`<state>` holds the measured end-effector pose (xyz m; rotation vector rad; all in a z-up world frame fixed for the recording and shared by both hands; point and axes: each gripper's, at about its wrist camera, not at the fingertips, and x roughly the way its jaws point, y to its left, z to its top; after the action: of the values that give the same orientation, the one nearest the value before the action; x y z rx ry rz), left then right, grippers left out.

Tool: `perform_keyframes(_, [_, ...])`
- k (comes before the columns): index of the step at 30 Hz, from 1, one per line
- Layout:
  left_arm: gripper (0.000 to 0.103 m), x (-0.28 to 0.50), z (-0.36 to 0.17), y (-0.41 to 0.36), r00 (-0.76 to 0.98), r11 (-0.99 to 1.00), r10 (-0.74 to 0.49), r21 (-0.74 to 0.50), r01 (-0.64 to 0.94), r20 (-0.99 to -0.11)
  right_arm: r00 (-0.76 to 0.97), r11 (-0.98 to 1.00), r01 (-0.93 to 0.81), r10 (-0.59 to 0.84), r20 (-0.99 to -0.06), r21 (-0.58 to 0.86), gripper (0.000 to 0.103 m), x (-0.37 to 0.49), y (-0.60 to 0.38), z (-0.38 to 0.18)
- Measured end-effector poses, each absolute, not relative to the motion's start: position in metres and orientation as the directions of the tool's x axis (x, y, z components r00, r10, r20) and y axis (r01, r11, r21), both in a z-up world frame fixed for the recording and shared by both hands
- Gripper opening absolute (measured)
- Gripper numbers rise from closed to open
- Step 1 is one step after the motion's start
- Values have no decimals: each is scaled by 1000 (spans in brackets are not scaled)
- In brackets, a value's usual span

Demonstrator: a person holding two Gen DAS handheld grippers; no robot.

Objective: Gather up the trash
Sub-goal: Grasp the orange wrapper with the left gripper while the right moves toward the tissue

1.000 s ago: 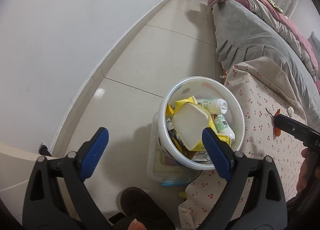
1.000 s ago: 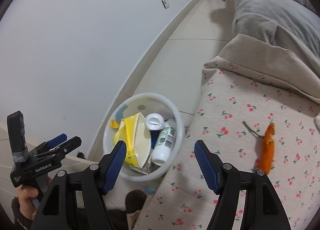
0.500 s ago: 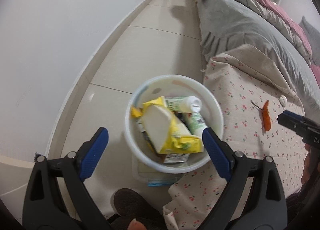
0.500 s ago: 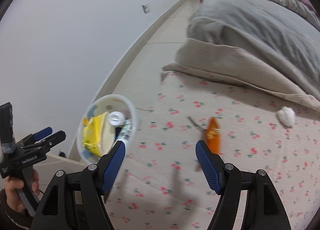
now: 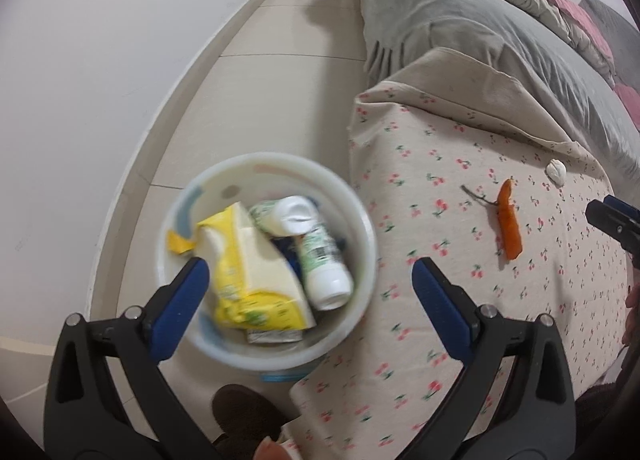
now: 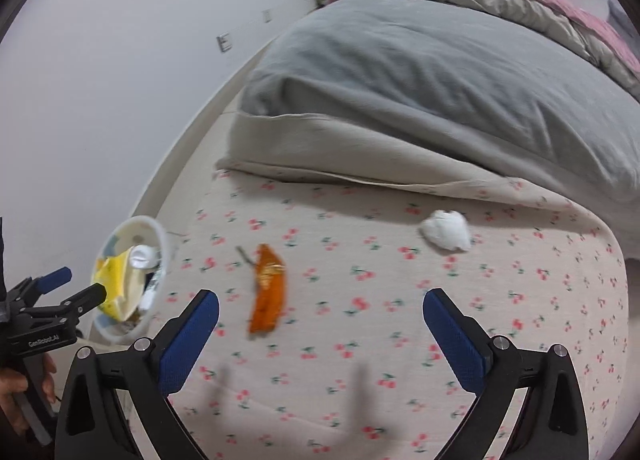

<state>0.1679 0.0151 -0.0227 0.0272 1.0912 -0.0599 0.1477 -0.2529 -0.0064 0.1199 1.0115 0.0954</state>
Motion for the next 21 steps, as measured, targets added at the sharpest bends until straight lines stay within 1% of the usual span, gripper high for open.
perform_keyframes(3, [101, 172, -27, -4, 465, 997, -49, -13, 80, -884, 540, 992, 11, 101, -835, 127, 103, 146, -271, -7])
perform_keyframes(7, [101, 175, -31, -33, 493, 993, -84, -30, 116, -866, 567, 997, 28, 38, -823, 66, 103, 144, -292, -8])
perform_keyframes(10, [101, 178, -36, -53, 491, 989, -109, -42, 145, -865, 544, 998, 37, 28, -838, 57, 103, 147, -307, -17])
perform_keyframes(15, [101, 186, -48, -78, 450, 972, -222, -158, 176, -865, 503, 997, 74, -6, -864, 36, 103, 151, -334, -35])
perform_keyframes(17, [101, 191, -53, -88, 430, 967, -239, -173, 188, -871, 502, 995, 93, -25, -864, 25, 103, 154, -343, -41])
perform_keyframes(21, [100, 196, -60, -104, 394, 960, -262, -195, 201, -881, 513, 992, 110, -10, -858, 54, 103, 156, -362, -49])
